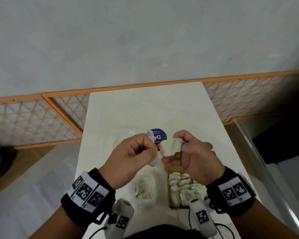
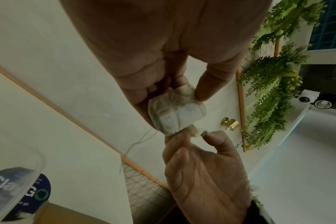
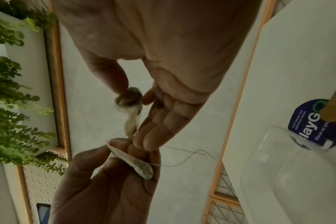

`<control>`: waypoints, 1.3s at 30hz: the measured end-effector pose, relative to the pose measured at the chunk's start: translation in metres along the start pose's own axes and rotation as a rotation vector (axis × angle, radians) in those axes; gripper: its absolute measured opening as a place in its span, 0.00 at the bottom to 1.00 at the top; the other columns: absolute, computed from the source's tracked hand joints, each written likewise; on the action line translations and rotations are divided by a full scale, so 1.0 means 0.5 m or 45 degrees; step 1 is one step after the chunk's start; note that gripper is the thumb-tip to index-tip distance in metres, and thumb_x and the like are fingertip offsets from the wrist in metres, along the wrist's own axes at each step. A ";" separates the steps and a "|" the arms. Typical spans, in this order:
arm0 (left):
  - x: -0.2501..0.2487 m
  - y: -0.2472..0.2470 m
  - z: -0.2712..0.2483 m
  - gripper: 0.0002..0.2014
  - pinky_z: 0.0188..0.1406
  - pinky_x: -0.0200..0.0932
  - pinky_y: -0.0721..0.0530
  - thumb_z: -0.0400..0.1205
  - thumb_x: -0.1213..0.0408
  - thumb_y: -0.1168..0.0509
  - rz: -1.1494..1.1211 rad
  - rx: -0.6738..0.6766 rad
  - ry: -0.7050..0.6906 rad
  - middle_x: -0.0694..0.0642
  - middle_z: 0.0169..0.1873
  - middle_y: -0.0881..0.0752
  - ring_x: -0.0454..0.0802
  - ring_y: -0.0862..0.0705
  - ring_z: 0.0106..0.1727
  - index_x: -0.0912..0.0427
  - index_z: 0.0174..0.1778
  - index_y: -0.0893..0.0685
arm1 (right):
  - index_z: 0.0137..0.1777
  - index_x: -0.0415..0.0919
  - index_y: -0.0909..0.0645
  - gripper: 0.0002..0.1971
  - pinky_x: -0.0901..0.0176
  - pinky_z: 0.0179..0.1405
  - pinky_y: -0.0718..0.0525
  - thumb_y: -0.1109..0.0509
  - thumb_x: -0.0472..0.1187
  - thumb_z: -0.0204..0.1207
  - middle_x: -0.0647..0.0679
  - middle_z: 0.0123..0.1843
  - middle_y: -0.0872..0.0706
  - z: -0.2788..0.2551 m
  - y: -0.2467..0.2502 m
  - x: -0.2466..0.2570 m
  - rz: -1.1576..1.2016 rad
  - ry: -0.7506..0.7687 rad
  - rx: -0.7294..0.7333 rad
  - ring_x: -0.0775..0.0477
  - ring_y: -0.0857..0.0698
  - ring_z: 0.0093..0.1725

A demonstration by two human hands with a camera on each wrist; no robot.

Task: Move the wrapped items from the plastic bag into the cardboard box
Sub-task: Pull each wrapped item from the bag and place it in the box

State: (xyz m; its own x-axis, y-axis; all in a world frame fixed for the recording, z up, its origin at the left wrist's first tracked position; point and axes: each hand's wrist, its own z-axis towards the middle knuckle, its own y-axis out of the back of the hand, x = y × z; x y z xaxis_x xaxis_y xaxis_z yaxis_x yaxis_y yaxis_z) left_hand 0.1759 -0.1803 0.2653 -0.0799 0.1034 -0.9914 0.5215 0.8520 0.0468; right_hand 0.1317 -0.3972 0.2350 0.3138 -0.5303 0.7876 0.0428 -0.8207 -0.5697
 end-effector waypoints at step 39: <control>0.021 -0.008 -0.028 0.06 0.75 0.56 0.21 0.78 0.60 0.25 0.058 0.033 -0.114 0.50 0.67 0.13 0.49 0.17 0.74 0.59 0.44 0.09 | 0.48 0.37 0.14 0.07 0.63 0.32 0.21 0.22 0.39 0.73 0.33 0.45 0.16 -0.015 -0.030 0.042 -0.194 0.400 -0.312 0.50 0.23 0.33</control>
State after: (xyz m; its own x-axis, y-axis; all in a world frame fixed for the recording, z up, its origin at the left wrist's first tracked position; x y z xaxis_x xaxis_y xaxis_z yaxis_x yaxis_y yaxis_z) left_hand 0.1609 -0.1752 0.2562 0.0199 0.0948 -0.9953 0.5446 0.8338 0.0903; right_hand 0.1303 -0.3979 0.2619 0.0154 -0.4073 0.9132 -0.1722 -0.9007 -0.3988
